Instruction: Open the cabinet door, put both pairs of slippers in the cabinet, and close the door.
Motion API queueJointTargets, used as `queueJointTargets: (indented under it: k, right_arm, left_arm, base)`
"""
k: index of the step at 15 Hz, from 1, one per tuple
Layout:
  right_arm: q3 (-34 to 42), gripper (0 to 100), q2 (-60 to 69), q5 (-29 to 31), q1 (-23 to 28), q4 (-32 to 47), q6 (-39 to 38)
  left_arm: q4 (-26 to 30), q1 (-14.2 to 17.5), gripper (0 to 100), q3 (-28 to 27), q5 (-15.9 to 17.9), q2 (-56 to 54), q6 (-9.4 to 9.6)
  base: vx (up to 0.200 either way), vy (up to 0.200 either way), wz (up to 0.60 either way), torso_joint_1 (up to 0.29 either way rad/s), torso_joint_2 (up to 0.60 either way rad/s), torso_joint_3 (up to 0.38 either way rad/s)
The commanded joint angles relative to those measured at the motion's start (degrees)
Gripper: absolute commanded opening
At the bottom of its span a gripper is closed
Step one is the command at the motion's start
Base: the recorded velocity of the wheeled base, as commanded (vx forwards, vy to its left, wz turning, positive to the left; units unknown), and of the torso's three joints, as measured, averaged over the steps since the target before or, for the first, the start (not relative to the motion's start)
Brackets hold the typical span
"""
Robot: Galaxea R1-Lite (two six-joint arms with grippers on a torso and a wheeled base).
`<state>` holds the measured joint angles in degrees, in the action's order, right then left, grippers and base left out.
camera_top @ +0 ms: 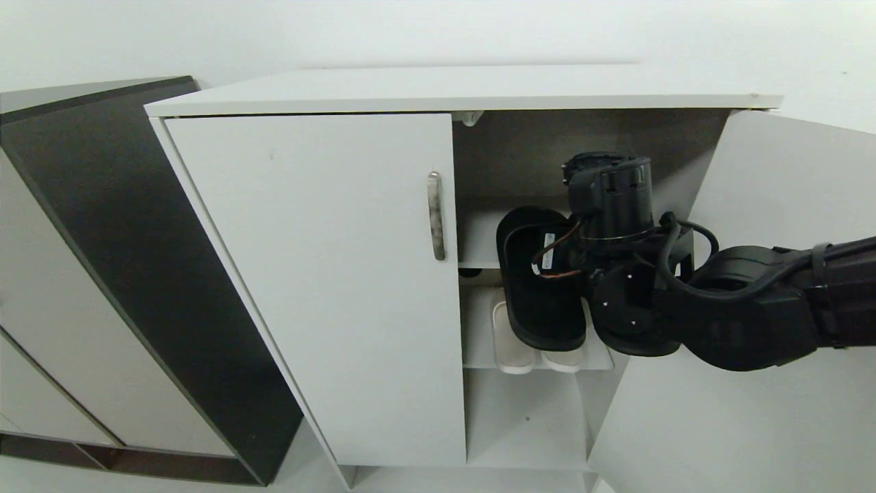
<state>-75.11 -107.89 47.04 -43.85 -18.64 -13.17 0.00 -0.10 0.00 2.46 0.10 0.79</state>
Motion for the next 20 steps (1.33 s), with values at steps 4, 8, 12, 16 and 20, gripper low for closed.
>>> queueJointTargets:
  k: [4, 8, 12, 16, 20]
  right_arm:
    - [-0.7, 0, -2.7, -0.5, 0.3, -0.2, 0.0]
    - [-3.5, 0, -4.6, -1.3, 0.9, 0.3, 0.0]
    - [-11.7, 0, -7.2, -2.6, 2.7, 7.2, -0.1]
    - [-18.9, 0, -11.7, -2.6, 4.5, 9.5, -0.3]
    - [-20.3, 0, -13.0, -2.6, 4.7, 10.6, -0.3]
  left_arm:
    - [0.0, 0.0, 0, 0.0, 0.0, 0.0, 0.0]
    - [0.0, 0.0, 0, 0.0, 0.0, 0.0, 0.0]
    - [0.0, 0.0, 0, 0.0, 0.0, 0.0, 0.0]
    - [0.0, 0.0, 0, 0.0, 0.0, 0.0, 0.0]
    - [0.0, 0.0, 0, 0.0, -0.1, 0.0, 0.0]
  base:
    - [0.2, 0.0, 0.0, 0.004, 0.0, 0.004]
    - [0.0, 0.0, 0.0, 0.0, 0.0, 0.0]
    - [0.0, 0.0, 0.0, 0.0, 0.0, 0.0]
    - [0.0, 0.0, 0.0, 0.0, 0.0, 0.0]
    - [0.0, 0.0, 0.0, 0.0, 0.0, 0.0]
